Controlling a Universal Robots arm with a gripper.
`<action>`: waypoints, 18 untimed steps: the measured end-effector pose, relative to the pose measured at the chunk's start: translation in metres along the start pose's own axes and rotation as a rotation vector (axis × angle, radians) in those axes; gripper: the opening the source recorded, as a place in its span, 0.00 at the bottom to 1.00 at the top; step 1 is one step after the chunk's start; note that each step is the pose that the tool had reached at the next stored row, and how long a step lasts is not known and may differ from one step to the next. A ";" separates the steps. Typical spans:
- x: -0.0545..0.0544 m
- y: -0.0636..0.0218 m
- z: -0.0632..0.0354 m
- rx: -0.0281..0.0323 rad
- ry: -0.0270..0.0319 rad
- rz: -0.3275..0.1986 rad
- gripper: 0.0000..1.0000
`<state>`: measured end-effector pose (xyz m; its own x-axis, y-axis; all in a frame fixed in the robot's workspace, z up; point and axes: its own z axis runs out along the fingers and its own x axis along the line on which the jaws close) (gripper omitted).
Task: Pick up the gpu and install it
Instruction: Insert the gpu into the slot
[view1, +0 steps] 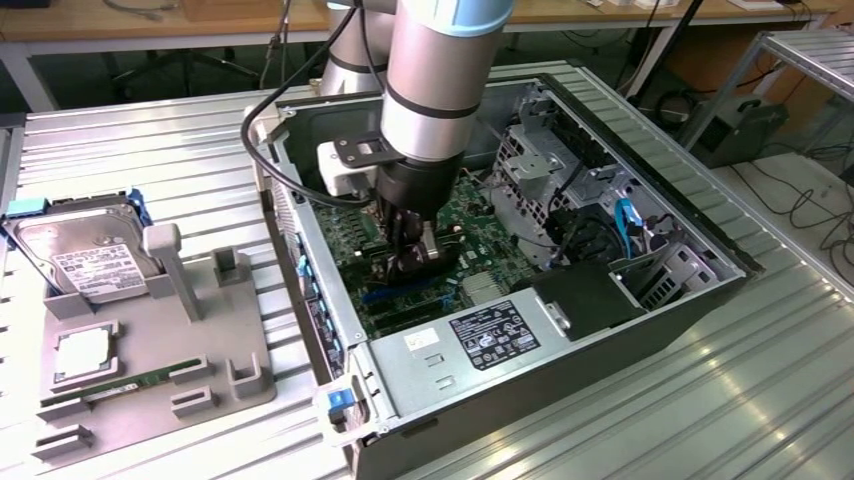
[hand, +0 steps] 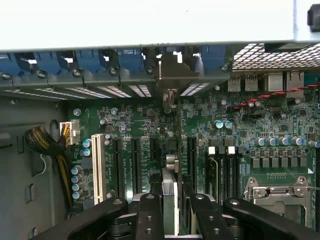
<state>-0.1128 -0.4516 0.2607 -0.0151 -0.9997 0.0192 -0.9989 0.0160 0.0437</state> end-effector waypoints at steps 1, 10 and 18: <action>0.000 -0.0001 0.0000 0.0003 0.0005 -0.012 0.26; 0.000 -0.0001 0.0000 0.0003 -0.0082 -0.025 0.26; 0.000 -0.0001 0.0003 0.0000 -0.0119 0.011 0.26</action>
<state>-0.1127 -0.4512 0.2604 -0.0262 -0.9996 0.0077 -0.9987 0.0265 0.0435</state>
